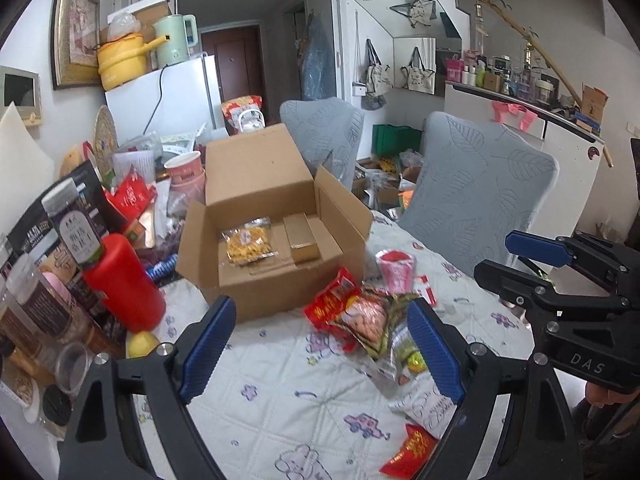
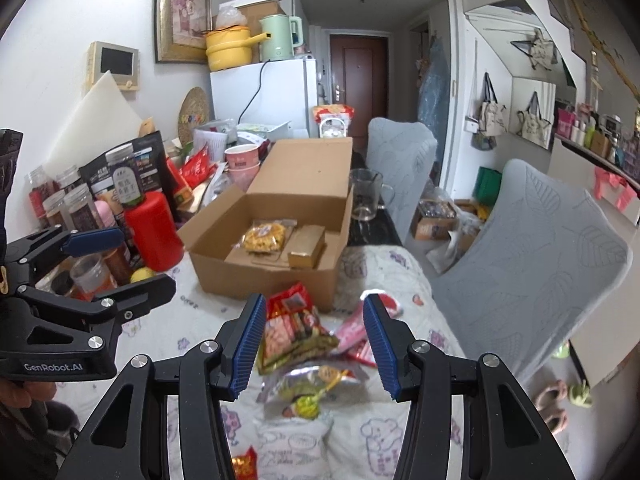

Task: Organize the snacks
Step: 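Withdraw both tools from the box back over the table snacks, then grasp the red candy packet with the left tool while the right tool grasps the white bread bag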

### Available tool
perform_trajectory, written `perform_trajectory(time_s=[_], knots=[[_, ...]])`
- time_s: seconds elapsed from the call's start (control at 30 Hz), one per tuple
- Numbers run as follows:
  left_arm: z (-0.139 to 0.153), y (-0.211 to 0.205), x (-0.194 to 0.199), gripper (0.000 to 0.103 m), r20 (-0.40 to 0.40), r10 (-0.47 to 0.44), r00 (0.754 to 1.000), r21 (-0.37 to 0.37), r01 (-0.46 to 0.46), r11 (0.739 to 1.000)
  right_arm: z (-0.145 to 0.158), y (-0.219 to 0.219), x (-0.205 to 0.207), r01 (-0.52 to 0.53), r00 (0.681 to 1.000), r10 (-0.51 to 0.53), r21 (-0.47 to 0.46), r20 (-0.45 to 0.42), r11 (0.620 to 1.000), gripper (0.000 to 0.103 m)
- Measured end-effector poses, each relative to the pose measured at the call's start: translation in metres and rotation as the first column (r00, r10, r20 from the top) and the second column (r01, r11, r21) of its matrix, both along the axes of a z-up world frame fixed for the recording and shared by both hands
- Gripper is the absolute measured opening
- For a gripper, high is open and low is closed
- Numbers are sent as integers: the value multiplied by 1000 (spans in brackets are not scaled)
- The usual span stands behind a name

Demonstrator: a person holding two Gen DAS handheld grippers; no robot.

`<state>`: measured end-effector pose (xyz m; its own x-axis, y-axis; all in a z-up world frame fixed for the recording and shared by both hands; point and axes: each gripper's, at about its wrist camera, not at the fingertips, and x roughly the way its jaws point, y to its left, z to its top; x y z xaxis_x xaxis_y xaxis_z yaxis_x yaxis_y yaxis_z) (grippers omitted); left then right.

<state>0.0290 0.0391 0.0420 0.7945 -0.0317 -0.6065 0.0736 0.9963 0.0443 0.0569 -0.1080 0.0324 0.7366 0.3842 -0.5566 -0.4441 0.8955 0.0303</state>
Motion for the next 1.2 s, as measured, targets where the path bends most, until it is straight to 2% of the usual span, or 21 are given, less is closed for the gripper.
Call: perform_trajectory(time_s=[0.2,0.4,0.57,0.7,0.8,0.87,1.1,1.2], knots=[[-17,-5,-18,88,-28,0,1000,-15,-1,1000,-20,1,-26,-2,1000,2,-16,-11,1000,56],[-39,-11,-36,88,-65,-22,998,-7,22,1000,-54,3,-40,-43,995,42,-5,-89,999,59],[-56,-13,-40,88,-105,-46,993,-24,43,999,-85,-4,-41,-23,983,29,34,-180,999,63],[-74,-13,-44,88,-138,-61,989,-51,55,997,-102,-9,-42,9,978,0,40,-208,999,72],[-83,-13,-47,88,-149,-62,987,-41,56,998,-112,-10,-41,23,975,-19,17,-221,1000,76],[-91,-13,-49,88,-163,-55,985,-32,50,998,-120,-9,-39,15,971,-13,7,-240,1000,78],[-116,-6,-52,88,-233,-49,971,-80,31,996,-141,2,-27,-19,956,13,-16,-294,1000,79],[-123,-3,-52,88,-259,-54,964,-102,28,994,-148,8,-21,-39,947,26,-34,-322,999,84]])
